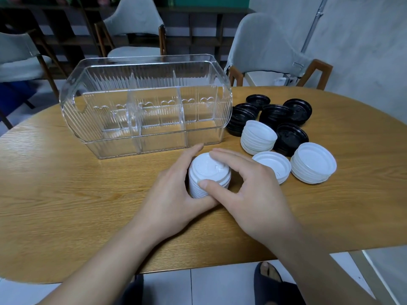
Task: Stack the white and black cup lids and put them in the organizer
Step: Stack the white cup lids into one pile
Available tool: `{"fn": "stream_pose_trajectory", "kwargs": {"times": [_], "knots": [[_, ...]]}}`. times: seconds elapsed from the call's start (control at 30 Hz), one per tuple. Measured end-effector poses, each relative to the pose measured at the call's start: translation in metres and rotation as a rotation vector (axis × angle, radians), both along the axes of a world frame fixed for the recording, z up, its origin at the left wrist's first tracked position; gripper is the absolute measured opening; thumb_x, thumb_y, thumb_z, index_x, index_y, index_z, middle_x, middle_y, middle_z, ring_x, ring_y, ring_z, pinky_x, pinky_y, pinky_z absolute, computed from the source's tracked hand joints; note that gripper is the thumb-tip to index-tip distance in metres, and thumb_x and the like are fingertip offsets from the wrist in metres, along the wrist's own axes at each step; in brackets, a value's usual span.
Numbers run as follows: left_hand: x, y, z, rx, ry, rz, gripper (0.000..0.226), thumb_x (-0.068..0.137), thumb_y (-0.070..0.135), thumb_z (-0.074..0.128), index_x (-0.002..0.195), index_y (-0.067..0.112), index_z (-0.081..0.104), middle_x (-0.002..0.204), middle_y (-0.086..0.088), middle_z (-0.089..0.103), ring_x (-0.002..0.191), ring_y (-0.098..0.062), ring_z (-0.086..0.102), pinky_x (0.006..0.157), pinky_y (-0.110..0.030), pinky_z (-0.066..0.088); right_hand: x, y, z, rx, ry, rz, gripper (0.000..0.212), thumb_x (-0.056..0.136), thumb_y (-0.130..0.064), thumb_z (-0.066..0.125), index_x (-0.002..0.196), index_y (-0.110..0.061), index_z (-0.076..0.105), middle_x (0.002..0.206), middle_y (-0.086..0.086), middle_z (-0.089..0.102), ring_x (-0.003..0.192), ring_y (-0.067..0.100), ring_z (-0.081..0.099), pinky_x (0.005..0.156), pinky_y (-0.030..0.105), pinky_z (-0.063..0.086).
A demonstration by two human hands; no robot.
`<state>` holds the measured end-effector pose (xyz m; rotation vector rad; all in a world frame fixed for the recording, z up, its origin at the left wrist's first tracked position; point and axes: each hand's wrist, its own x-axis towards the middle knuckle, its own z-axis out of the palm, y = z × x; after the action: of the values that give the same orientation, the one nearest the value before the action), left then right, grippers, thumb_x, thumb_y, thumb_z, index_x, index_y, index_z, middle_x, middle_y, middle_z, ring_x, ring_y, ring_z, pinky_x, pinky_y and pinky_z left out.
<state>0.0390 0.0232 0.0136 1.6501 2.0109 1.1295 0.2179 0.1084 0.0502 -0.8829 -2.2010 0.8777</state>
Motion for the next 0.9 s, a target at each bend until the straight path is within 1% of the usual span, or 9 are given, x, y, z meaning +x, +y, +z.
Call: {"fn": "stream_pose_trajectory", "kwargs": {"times": [0.1, 0.27, 0.37, 0.43, 0.53, 0.67, 0.73, 0.83, 0.9], "knots": [[0.001, 0.001, 0.002, 0.026, 0.008, -0.033, 0.088, 0.082, 0.059, 0.088, 0.16, 0.038, 0.052, 0.146, 0.031, 0.064, 0.136, 0.006, 0.061, 0.112, -0.023, 0.049, 0.004, 0.0, 0.002, -0.031, -0.008, -0.002, 0.07, 0.09, -0.053, 0.084, 0.154, -0.039, 0.061, 0.151, -0.031, 0.058, 0.141, -0.019, 0.045, 0.112, 0.002, 0.033], [0.004, 0.0, 0.003, 0.009, 0.055, -0.008, 0.102, 0.077, 0.076, 0.089, 0.163, 0.044, 0.045, 0.155, 0.031, 0.057, 0.143, 0.011, 0.052, 0.115, -0.013, 0.038, 0.024, 0.012, 0.007, 0.059, -0.02, -0.086, 0.045, 0.102, -0.05, 0.069, 0.144, -0.036, 0.069, 0.142, -0.027, 0.065, 0.132, -0.013, 0.054, 0.108, 0.01, 0.042], [0.006, 0.001, 0.004, 0.014, 0.065, -0.007, 0.094, 0.082, 0.078, 0.082, 0.162, 0.042, 0.047, 0.153, 0.031, 0.059, 0.14, 0.011, 0.053, 0.113, -0.01, 0.038, 0.037, 0.022, 0.003, 0.167, -0.068, -0.149, 0.032, 0.103, -0.037, 0.074, 0.134, -0.028, 0.076, 0.131, -0.021, 0.069, 0.126, 0.0, 0.06, 0.112, 0.031, 0.047], [0.008, 0.001, 0.006, 0.014, 0.07, -0.001, 0.088, 0.084, 0.078, 0.081, 0.158, 0.042, 0.049, 0.147, 0.032, 0.062, 0.135, 0.009, 0.057, 0.107, -0.008, 0.04, 0.043, 0.026, 0.0, 0.192, -0.12, -0.162, 0.034, 0.099, -0.039, 0.077, 0.13, -0.028, 0.077, 0.127, -0.02, 0.069, 0.124, 0.004, 0.057, 0.114, 0.037, 0.043], [0.01, 0.001, 0.01, 0.01, 0.079, -0.002, 0.084, 0.083, 0.077, 0.081, 0.154, 0.044, 0.05, 0.141, 0.033, 0.063, 0.131, 0.011, 0.058, 0.103, -0.006, 0.039, 0.049, 0.029, -0.004, 0.267, -0.213, -0.17, 0.039, 0.093, -0.049, 0.079, 0.127, -0.03, 0.078, 0.124, -0.021, 0.067, 0.124, 0.009, 0.054, 0.114, 0.037, 0.034], [0.014, 0.006, 0.008, 0.015, 0.073, 0.003, 0.083, 0.085, 0.075, 0.082, 0.155, 0.043, 0.05, 0.145, 0.031, 0.061, 0.135, 0.007, 0.057, 0.106, -0.006, 0.037, 0.053, 0.037, -0.015, 0.37, -0.353, -0.268, 0.039, 0.087, -0.049, 0.086, 0.117, -0.025, 0.081, 0.121, -0.012, 0.067, 0.12, 0.021, 0.057, 0.104, 0.032, 0.025], [0.015, 0.007, 0.007, 0.015, 0.073, 0.003, 0.088, 0.086, 0.075, 0.08, 0.16, 0.042, 0.048, 0.151, 0.031, 0.057, 0.14, 0.009, 0.052, 0.108, -0.001, 0.032, 0.054, 0.039, -0.018, 0.407, -0.4, -0.297, 0.031, 0.086, -0.043, 0.089, 0.107, -0.021, 0.082, 0.119, -0.007, 0.069, 0.117, 0.024, 0.059, 0.102, 0.035, 0.026], [0.015, 0.008, 0.006, 0.008, 0.065, 0.0, 0.093, 0.085, 0.078, 0.078, 0.164, 0.043, 0.043, 0.157, 0.031, 0.053, 0.143, 0.01, 0.049, 0.111, -0.004, 0.031, 0.053, 0.041, -0.017, 0.433, -0.426, -0.31, 0.012, 0.09, -0.03, 0.088, 0.087, -0.021, 0.08, 0.108, -0.007, 0.072, 0.11, 0.024, 0.062, 0.102, 0.038, 0.031], [0.015, 0.008, 0.005, 0.01, 0.052, -0.007, 0.093, 0.085, 0.079, 0.077, 0.164, 0.043, 0.044, 0.156, 0.032, 0.054, 0.142, 0.01, 0.05, 0.11, -0.005, 0.032, 0.052, 0.04, -0.015, 0.428, -0.455, -0.327, 0.017, 0.093, -0.025, 0.085, 0.079, -0.023, 0.075, 0.097, -0.009, 0.071, 0.102, 0.022, 0.061, 0.1, 0.039, 0.034]]}}
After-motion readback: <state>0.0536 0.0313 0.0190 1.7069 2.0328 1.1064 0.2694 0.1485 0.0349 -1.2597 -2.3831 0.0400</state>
